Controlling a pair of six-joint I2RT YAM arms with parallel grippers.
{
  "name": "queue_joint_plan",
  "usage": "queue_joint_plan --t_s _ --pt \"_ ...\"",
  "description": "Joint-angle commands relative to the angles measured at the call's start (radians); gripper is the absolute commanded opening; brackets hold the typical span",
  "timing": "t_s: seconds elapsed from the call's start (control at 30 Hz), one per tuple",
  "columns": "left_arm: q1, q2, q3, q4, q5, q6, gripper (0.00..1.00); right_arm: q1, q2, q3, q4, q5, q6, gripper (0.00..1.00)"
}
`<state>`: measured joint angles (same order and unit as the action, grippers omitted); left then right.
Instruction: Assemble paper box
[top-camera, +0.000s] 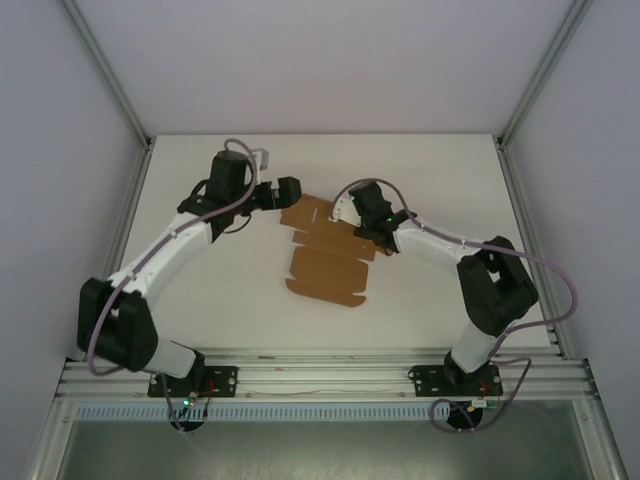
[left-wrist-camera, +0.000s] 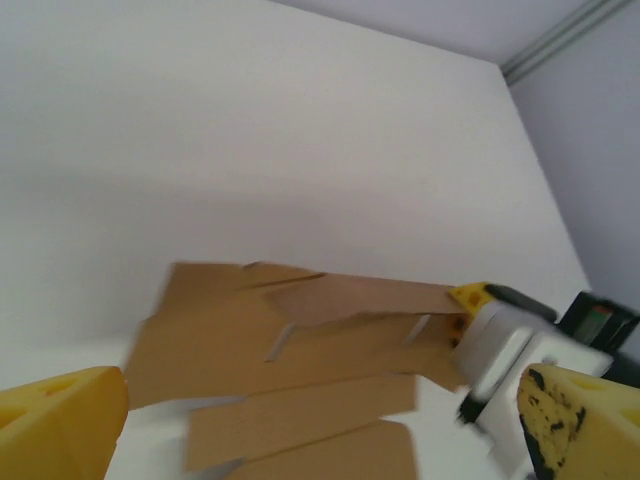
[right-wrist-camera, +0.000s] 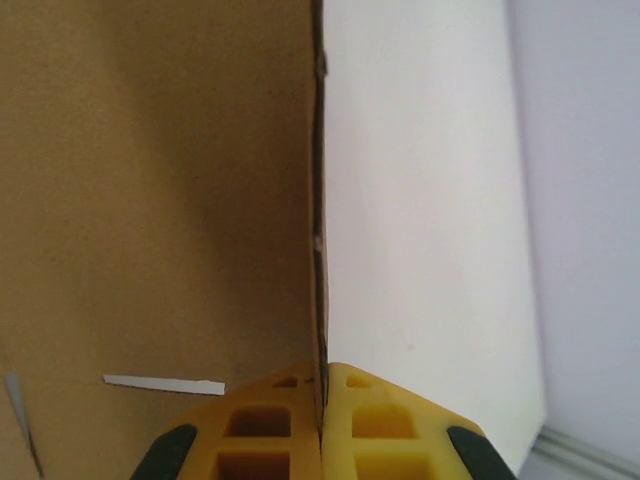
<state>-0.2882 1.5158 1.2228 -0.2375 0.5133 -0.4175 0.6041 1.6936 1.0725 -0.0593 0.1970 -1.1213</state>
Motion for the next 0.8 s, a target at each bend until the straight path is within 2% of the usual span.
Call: queue_joint_plan --t_s 0.0,0.13,0.23,0.5,0.6,0.67,0.77 --pt "-0.001 0.095 0.104 -0.005 0.168 -0.046 0.93 0.023 0.004 -0.029 0.15 0.074 -0.064 0.0" --pt "-0.001 0.189 0.164 -0.005 0.24 -0.071 0.73 0.025 0.006 -0.013 0.107 0.074 -0.049 0.0" --pt "-0.002 0.236 0.195 -0.04 0.236 -0.064 0.65 0.026 -0.003 -0.019 0.121 0.068 -0.044 0.0" --pt "-0.003 0.262 0.164 -0.003 0.273 -0.08 0.58 0.028 0.018 -0.005 0.141 0.078 -0.034 0.0" --pt "-0.005 0.278 0.145 0.036 0.323 -0.104 0.57 0.029 0.018 0.007 0.127 0.08 -0.019 0.0" --pt "-0.004 0.288 0.135 0.063 0.347 -0.116 0.5 0.03 0.014 0.0 0.135 0.076 -0.02 0.0" --pt "-0.004 0.299 0.126 0.101 0.366 -0.129 0.48 0.031 0.009 -0.006 0.148 0.074 -0.014 0.0"
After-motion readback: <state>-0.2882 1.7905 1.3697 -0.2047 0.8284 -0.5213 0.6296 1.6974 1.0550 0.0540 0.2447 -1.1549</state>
